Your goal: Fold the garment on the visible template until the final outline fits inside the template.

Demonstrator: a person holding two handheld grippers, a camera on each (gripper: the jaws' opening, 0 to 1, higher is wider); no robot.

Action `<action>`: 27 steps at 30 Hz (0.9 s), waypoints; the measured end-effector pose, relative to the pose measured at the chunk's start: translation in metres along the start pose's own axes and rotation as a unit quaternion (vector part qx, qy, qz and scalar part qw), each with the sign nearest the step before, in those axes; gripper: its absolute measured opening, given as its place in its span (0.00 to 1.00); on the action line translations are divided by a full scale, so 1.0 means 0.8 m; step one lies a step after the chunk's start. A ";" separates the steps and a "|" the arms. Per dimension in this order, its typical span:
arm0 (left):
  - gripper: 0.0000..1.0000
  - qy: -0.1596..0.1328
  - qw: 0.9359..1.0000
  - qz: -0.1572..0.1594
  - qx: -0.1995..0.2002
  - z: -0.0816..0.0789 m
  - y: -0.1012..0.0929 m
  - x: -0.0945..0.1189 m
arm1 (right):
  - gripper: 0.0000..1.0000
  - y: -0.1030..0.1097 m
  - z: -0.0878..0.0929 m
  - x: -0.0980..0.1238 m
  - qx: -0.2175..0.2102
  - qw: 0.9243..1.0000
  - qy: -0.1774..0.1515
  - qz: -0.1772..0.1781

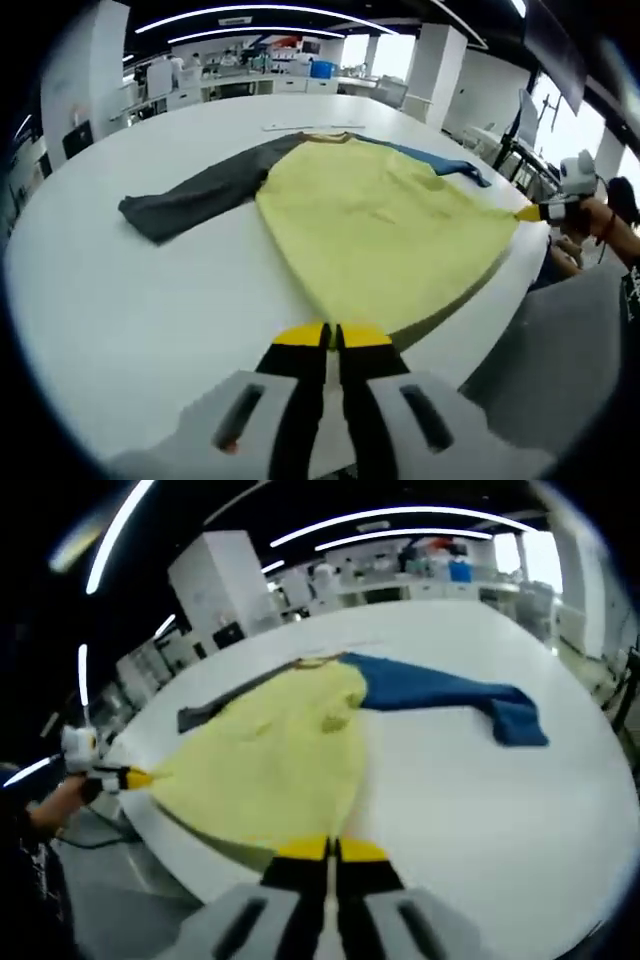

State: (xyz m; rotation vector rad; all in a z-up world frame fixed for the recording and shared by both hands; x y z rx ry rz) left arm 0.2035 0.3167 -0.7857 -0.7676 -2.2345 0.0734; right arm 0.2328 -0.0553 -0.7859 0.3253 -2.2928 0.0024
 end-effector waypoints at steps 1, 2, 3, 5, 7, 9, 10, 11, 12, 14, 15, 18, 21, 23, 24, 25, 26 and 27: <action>0.01 0.004 1.000 0.000 0.000 0.002 -0.001 -0.001 | 0.00 0.001 0.005 -0.001 0.007 1.000 0.002 0.003; 0.01 0.006 1.000 0.000 0.000 0.003 -0.002 -0.001 | 0.00 -0.001 0.009 -0.004 0.012 1.000 0.003 0.008; 0.01 0.008 1.000 0.001 0.000 0.005 -0.001 0.000 | 0.00 -0.001 0.017 -0.008 0.016 1.000 0.011 0.012; 0.01 0.011 1.000 0.000 0.002 0.008 -0.001 0.000 | 0.00 0.001 0.027 -0.012 0.029 0.999 0.011 0.013; 0.01 0.018 1.000 -0.002 0.003 0.013 0.000 0.001 | 0.00 0.000 0.037 -0.015 0.042 0.999 0.021 0.024; 0.01 0.028 1.000 -0.002 0.009 0.020 0.002 0.001 | 0.00 -0.001 0.046 -0.017 0.039 0.998 0.032 0.027; 0.01 0.029 1.000 -0.002 0.011 0.022 0.003 0.001 | 0.00 -0.001 0.048 -0.017 0.035 0.998 0.033 0.026; 0.01 0.032 0.999 -0.002 0.012 0.025 0.004 0.002 | 0.00 -0.001 0.049 -0.017 0.031 0.999 0.034 0.027; 0.01 0.033 0.999 -0.001 0.013 0.027 0.004 0.002 | 0.00 -0.001 0.048 -0.015 0.031 0.999 0.033 0.027; 0.00 0.037 0.999 0.000 0.019 0.030 0.000 0.004 | 0.00 -0.004 0.047 -0.013 0.030 0.999 0.032 0.032; 0.00 0.039 0.999 0.000 0.020 0.032 0.000 0.004 | 0.00 -0.005 0.047 -0.013 0.031 0.998 0.032 0.033; 0.00 0.055 0.998 -0.001 0.023 0.041 -0.003 0.003 | 0.00 -0.008 0.046 -0.012 0.041 0.998 0.033 0.040; 0.00 0.055 0.998 0.002 0.025 0.044 -0.006 0.003 | 0.00 -0.009 0.044 -0.011 0.044 0.998 0.031 0.043; 0.00 0.058 0.998 0.002 0.022 0.045 -0.008 0.002 | 0.00 -0.009 0.046 -0.012 0.048 0.997 0.030 0.044; 0.00 0.060 0.998 0.002 0.020 0.045 -0.008 0.002 | 0.00 -0.010 0.047 -0.012 0.049 0.997 0.030 0.043; 0.00 0.062 0.998 0.001 0.020 0.046 -0.008 0.002 | 0.00 -0.010 0.047 -0.012 0.048 0.998 0.030 0.041; 0.00 0.062 0.998 0.001 0.020 0.046 -0.007 0.002 | 0.00 -0.011 0.048 -0.011 0.045 0.998 0.030 0.040; 0.00 0.062 0.998 0.000 0.020 0.046 -0.007 0.002 | 0.00 -0.011 0.049 -0.011 0.043 0.998 0.030 0.037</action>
Point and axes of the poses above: the point that each gripper's makers call its tool centre point, and the gripper's own axes: x roughly backward along the fingers, y roughly to its left, z roughly out of its underside, the point moved 3 cm from there along x, roughly backward along the fingers, and after that the axes turned 13 degrees about z, right-handed, at the moved point
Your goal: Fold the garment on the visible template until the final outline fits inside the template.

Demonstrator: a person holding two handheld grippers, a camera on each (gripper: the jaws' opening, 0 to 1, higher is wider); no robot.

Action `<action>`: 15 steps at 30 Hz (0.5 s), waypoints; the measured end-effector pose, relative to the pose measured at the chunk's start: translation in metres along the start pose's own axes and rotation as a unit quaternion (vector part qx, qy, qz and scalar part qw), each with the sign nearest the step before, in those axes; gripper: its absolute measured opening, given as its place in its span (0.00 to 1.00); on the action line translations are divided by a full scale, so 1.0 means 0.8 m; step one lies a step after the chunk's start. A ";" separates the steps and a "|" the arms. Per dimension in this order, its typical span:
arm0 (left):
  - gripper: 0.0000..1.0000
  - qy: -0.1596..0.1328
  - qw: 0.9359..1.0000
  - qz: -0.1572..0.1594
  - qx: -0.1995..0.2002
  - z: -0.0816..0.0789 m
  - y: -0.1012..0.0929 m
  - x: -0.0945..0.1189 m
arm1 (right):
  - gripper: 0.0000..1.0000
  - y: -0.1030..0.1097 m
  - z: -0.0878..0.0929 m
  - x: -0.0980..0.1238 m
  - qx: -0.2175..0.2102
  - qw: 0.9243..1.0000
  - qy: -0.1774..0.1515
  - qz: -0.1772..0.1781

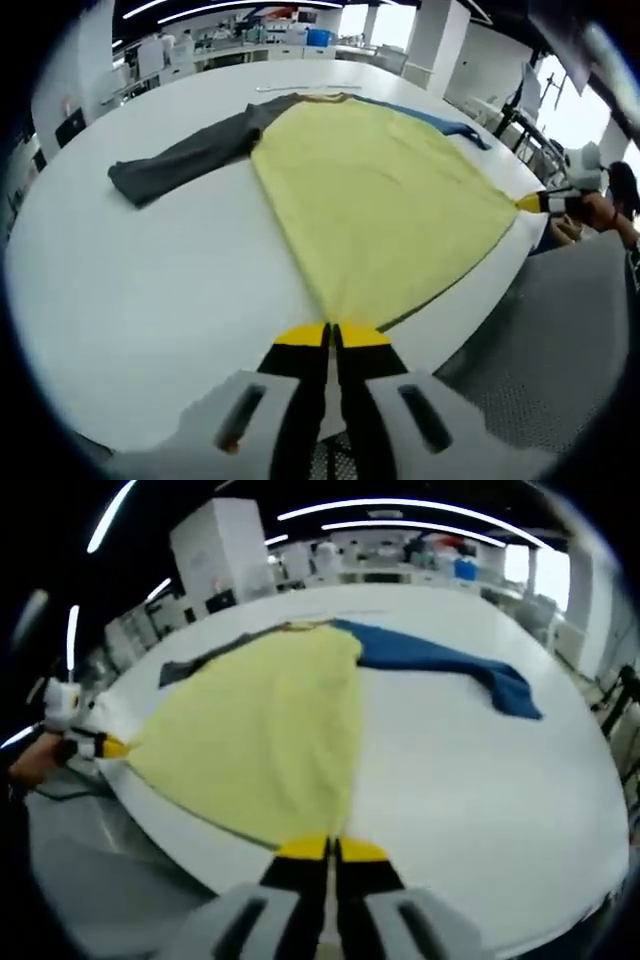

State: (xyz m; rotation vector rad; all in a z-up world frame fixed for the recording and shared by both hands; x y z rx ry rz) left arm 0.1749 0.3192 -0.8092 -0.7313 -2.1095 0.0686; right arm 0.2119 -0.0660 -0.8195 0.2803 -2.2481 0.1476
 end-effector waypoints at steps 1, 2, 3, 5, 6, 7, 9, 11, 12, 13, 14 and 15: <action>0.00 0.000 1.000 -0.002 0.001 -0.001 0.000 0.000 | 0.00 0.002 0.000 -0.001 0.000 1.000 0.001 -0.005; 0.00 0.001 1.000 -0.004 0.002 0.001 0.002 0.000 | 0.00 0.003 0.001 -0.001 -0.002 1.000 0.002 -0.006; 0.00 0.001 1.000 -0.007 0.005 0.002 0.004 0.000 | 0.00 0.003 0.000 0.000 -0.008 1.000 0.003 -0.008; 0.00 -0.001 1.000 -0.006 0.009 0.001 0.000 -0.001 | 0.00 0.005 0.000 0.000 -0.011 1.000 0.003 -0.013; 0.00 -0.002 1.000 -0.006 0.009 0.001 0.001 -0.001 | 0.00 0.005 0.001 0.000 -0.012 1.000 0.005 -0.010; 0.00 -0.001 1.000 -0.007 0.005 0.001 0.003 -0.001 | 0.00 0.005 0.001 0.001 -0.013 1.000 0.007 -0.010; 0.02 0.001 1.000 -0.009 -0.002 0.001 0.002 0.000 | 0.02 0.006 0.001 0.003 -0.024 0.999 0.016 -0.018; 0.07 -0.016 1.000 -0.007 -0.001 -0.005 -0.001 0.002 | 0.13 0.007 -0.001 0.005 -0.031 0.999 0.017 -0.016; 0.09 -0.028 1.000 -0.005 0.001 -0.006 0.002 0.002 | 0.23 0.007 -0.004 0.006 -0.034 0.999 0.014 -0.013; 0.12 -0.033 0.999 -0.004 0.001 -0.007 0.002 0.003 | 0.30 0.006 -0.005 0.005 -0.034 0.999 0.012 -0.010; 0.16 -0.044 0.999 -0.007 0.003 -0.011 0.001 0.005 | 0.36 0.005 -0.007 0.004 -0.029 1.000 0.006 -0.008; 0.20 -0.051 0.999 -0.008 0.005 -0.014 0.000 0.006 | 0.41 0.003 -0.011 0.005 -0.028 1.000 0.001 -0.006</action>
Point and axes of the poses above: the point that each gripper's makers call its tool centre point, and the gripper's own axes: x roughly backward along the fingers, y roughly to its left, z roughly out of its underside, the point moved 3 cm from there along x, roughly backward along the fingers, and after that the axes turned 13 degrees about z, right-handed, at the moved point
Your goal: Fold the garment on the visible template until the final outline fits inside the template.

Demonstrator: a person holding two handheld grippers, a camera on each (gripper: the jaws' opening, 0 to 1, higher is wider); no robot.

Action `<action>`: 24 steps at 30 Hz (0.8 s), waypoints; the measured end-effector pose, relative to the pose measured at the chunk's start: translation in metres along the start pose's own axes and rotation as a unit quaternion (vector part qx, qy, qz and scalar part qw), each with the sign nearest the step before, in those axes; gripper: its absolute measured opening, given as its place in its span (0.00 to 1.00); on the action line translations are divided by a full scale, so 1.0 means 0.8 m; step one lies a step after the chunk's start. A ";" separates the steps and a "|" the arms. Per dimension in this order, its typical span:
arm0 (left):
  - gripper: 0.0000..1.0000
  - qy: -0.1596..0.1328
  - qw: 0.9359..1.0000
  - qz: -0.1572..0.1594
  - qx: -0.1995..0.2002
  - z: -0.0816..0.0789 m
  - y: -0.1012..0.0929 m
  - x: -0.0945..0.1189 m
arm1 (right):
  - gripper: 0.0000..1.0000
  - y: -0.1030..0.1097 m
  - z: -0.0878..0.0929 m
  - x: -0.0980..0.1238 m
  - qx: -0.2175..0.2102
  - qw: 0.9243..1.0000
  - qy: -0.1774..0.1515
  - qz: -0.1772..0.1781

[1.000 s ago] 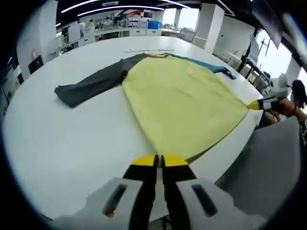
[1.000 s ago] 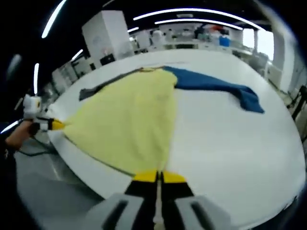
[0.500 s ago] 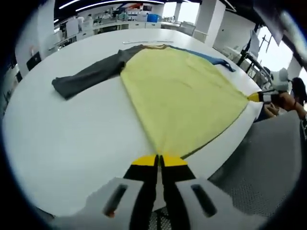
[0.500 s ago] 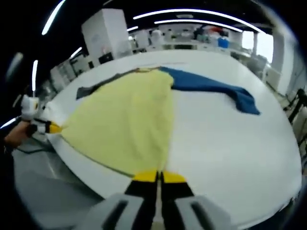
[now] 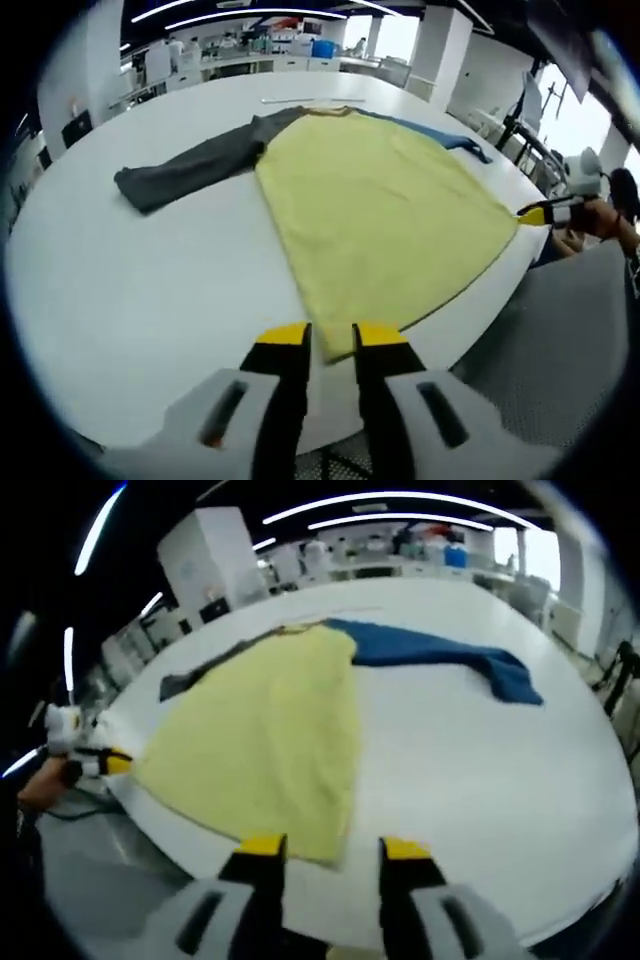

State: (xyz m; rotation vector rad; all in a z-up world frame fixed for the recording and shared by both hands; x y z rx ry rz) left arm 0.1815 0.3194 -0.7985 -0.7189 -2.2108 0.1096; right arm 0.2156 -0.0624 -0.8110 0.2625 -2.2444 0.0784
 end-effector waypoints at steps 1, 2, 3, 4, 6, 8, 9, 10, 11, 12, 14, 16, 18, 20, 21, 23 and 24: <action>0.24 -0.014 1.000 0.002 -0.003 -0.007 -0.004 0.001 | 0.43 -0.001 -0.002 0.001 0.000 1.000 -0.001 0.001; 0.29 -0.019 1.000 0.001 -0.004 -0.009 -0.005 0.002 | 0.45 -0.001 -0.005 0.002 -0.001 1.000 -0.001 0.000; 0.32 -0.021 1.000 -0.001 -0.007 -0.011 -0.004 0.002 | 0.46 -0.001 -0.008 0.004 -0.004 1.000 -0.004 -0.001; 0.35 -0.028 0.999 -0.006 -0.015 -0.014 -0.002 0.003 | 0.48 -0.002 -0.013 0.004 -0.009 1.000 -0.010 -0.003; 0.43 -0.037 0.999 -0.010 -0.024 -0.018 0.003 0.003 | 0.57 -0.005 -0.022 0.005 -0.029 0.999 -0.020 -0.005; 0.51 -0.048 0.998 -0.015 -0.026 -0.025 0.002 0.005 | 0.67 -0.014 -0.033 0.004 -0.043 0.998 -0.035 0.006; 0.55 -0.053 0.998 -0.016 -0.027 -0.027 0.002 0.005 | 0.70 -0.018 -0.037 0.004 -0.047 0.998 -0.040 0.010; 0.58 -0.058 0.998 -0.020 -0.028 -0.030 0.002 0.006 | 0.72 -0.023 -0.044 0.005 -0.053 0.997 -0.048 0.013; 0.62 -0.060 0.998 -0.021 -0.029 -0.031 0.003 0.006 | 0.74 -0.026 -0.047 0.005 -0.059 0.997 -0.050 0.015; 0.64 -0.061 0.997 -0.021 -0.030 -0.032 0.003 0.007 | 0.75 -0.031 -0.054 0.005 -0.071 0.996 -0.057 0.018; 0.68 -0.066 0.997 -0.020 -0.025 -0.033 0.003 0.006 | 0.76 -0.039 -0.062 0.003 -0.090 0.994 -0.060 0.020; 0.71 -0.070 0.997 -0.019 -0.022 -0.033 0.008 0.006 | 0.77 -0.052 -0.074 -0.002 -0.102 0.992 -0.065 0.019; 0.76 -0.076 0.997 -0.020 -0.023 -0.036 0.007 0.005 | 0.77 -0.069 -0.088 -0.007 -0.118 0.990 -0.075 0.028; 0.80 -0.084 0.996 -0.023 -0.025 -0.038 0.009 0.007 | 0.76 -0.076 -0.097 -0.009 -0.132 0.987 -0.083 0.040; 0.81 -0.088 0.995 -0.023 -0.027 -0.040 0.010 0.007 | 0.76 -0.077 -0.103 -0.010 -0.137 0.986 -0.087 0.047; 0.84 -0.090 0.995 -0.027 -0.030 -0.041 0.011 0.008 | 0.75 -0.094 -0.110 -0.015 -0.146 0.983 -0.086 0.064; 0.85 -0.090 0.995 -0.029 -0.033 -0.042 0.012 0.009 | 0.74 -0.096 -0.115 -0.016 -0.145 0.984 -0.085 0.064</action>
Point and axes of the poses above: the point that each gripper's makers call its tool centre point, and the gripper's own axes: x roughly backward along the fingers, y roughly to its left, z roughly out of its underside, the point moved 3 cm from there along x, roughly backward along the fingers, and after that the axes turned 13 degrees about z, right-handed, at the moved point
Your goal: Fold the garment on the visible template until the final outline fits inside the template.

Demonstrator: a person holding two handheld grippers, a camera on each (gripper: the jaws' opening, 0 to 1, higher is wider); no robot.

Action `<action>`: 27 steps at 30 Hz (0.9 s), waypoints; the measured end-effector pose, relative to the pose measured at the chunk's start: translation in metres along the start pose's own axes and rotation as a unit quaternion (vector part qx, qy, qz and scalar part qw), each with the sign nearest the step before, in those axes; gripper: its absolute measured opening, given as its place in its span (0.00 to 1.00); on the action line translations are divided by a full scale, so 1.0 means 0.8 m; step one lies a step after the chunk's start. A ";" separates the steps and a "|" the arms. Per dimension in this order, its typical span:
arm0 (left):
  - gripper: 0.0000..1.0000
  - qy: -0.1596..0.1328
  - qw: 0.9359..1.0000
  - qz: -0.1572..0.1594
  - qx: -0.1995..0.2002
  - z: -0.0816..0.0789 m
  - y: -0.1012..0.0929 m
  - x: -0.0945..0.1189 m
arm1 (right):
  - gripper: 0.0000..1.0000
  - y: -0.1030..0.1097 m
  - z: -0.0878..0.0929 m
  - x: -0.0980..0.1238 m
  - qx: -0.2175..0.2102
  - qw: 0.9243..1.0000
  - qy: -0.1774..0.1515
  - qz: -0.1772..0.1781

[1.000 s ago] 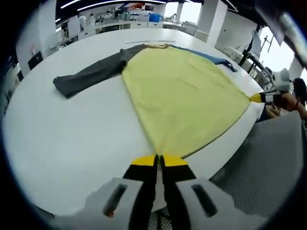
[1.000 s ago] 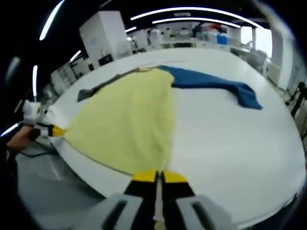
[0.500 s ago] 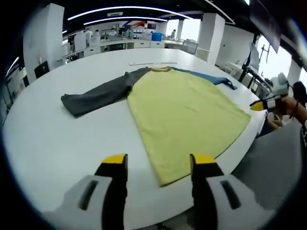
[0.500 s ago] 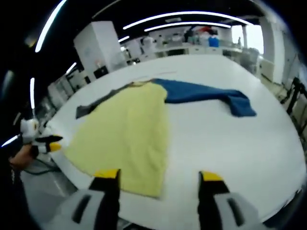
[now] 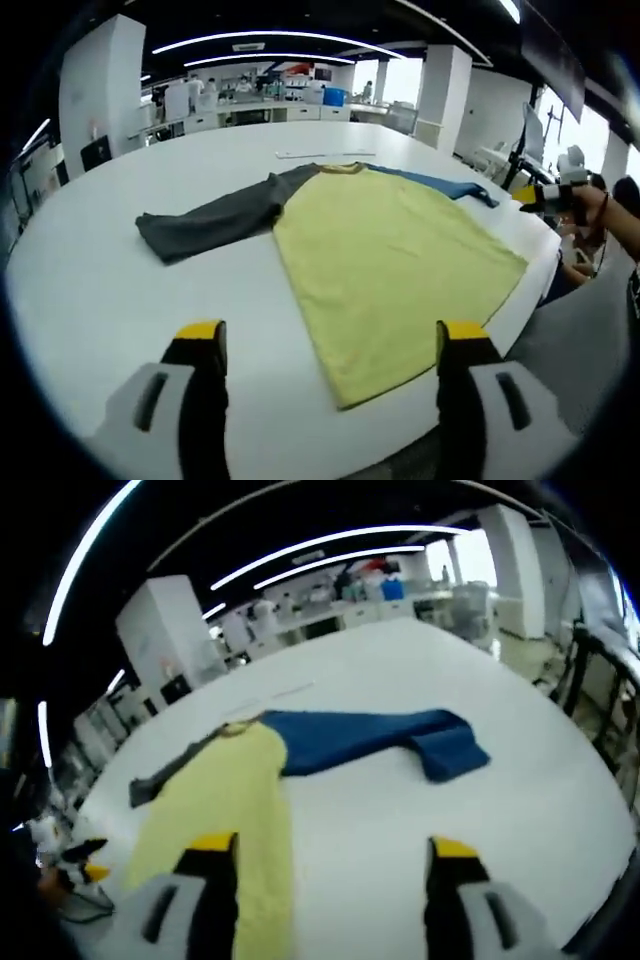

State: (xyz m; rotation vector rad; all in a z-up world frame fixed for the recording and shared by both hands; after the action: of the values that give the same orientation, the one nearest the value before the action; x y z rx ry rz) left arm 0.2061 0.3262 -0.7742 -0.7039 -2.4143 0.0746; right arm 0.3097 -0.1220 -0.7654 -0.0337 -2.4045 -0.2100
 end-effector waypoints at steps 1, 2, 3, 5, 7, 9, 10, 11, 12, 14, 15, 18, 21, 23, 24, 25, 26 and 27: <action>0.87 -0.001 1.000 -0.002 -0.002 -0.001 0.000 0.000 | 0.73 -0.002 -0.004 -0.003 -0.001 1.000 0.000 0.002; 0.88 -0.002 1.000 -0.004 -0.004 -0.001 0.000 0.000 | 0.71 -0.008 -0.008 -0.007 -0.005 1.000 0.003 0.008; 0.89 -0.002 1.000 -0.003 -0.006 -0.002 -0.001 0.000 | 0.70 -0.012 -0.011 -0.011 -0.006 1.000 0.002 0.011; 0.94 -0.005 1.000 -0.009 -0.011 -0.003 -0.001 0.000 | 0.68 -0.020 -0.014 -0.017 -0.009 1.000 0.007 0.025; 0.97 -0.004 1.000 -0.012 -0.018 -0.003 -0.001 0.001 | 0.66 -0.036 -0.021 -0.030 -0.017 0.999 0.008 0.035; 0.99 -0.005 1.000 -0.012 -0.023 -0.003 -0.001 0.001 | 0.63 -0.041 -0.019 -0.030 -0.030 0.998 0.020 0.053; 0.99 -0.005 1.000 -0.012 -0.026 -0.003 -0.001 0.001 | 0.62 -0.045 -0.021 -0.034 -0.033 0.998 0.018 0.056; 0.99 -0.005 1.000 -0.011 -0.029 -0.003 -0.001 0.001 | 0.61 -0.051 -0.024 -0.039 -0.044 0.997 0.017 0.065; 0.99 -0.005 0.999 -0.009 -0.033 -0.003 -0.001 0.000 | 0.60 -0.051 -0.025 -0.038 -0.046 0.996 0.016 0.069; 0.99 -0.006 0.999 -0.007 -0.037 -0.006 -0.004 -0.001 | 0.58 -0.055 -0.027 -0.041 -0.047 0.995 0.013 0.083; 0.99 -0.007 0.999 -0.006 -0.040 -0.008 -0.007 -0.002 | 0.57 -0.059 -0.028 -0.044 -0.050 0.994 0.015 0.091; 0.99 -0.008 0.999 -0.004 -0.046 -0.013 -0.011 -0.004 | 0.46 -0.067 -0.034 -0.049 -0.061 0.992 0.006 0.114; 0.99 -0.010 0.999 -0.001 -0.047 -0.018 -0.014 -0.005 | 0.38 -0.079 -0.042 -0.060 -0.059 0.989 -0.001 0.135; 0.99 -0.010 0.999 0.000 -0.049 -0.018 -0.012 -0.005 | 0.38 -0.088 -0.044 -0.070 -0.058 0.988 0.003 0.145; 0.99 -0.008 0.999 -0.001 -0.052 -0.017 -0.007 -0.004 | 0.38 -0.094 -0.046 -0.074 -0.058 0.986 0.005 0.158; 0.99 -0.007 0.999 -0.002 -0.054 -0.017 -0.007 -0.004 | 0.37 -0.096 -0.046 -0.077 -0.060 0.985 0.008 0.163; 0.99 -0.006 0.998 -0.003 -0.055 -0.018 -0.007 -0.004 | 0.37 -0.097 -0.046 -0.081 -0.063 0.985 0.013 0.163; 0.99 -0.006 0.998 -0.004 -0.054 -0.017 -0.005 -0.003 | 0.37 -0.097 -0.046 -0.083 -0.062 0.984 0.014 0.164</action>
State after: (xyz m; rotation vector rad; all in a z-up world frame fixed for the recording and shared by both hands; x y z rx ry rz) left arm 0.2136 0.3202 -0.7636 -0.7454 -2.4463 -0.0562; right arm 0.3776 -0.2022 -0.7937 -0.4784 -2.3135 -0.2037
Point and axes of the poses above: the point that each gripper's makers call its tool centre point, and the gripper's own axes: x roughly backward along the fingers, y roughly to its left, z roughly out of its underside, the point moved 3 cm from there along x, roughly backward along the fingers, and after that the axes turned 13 degrees about z, right-handed, at the moved point
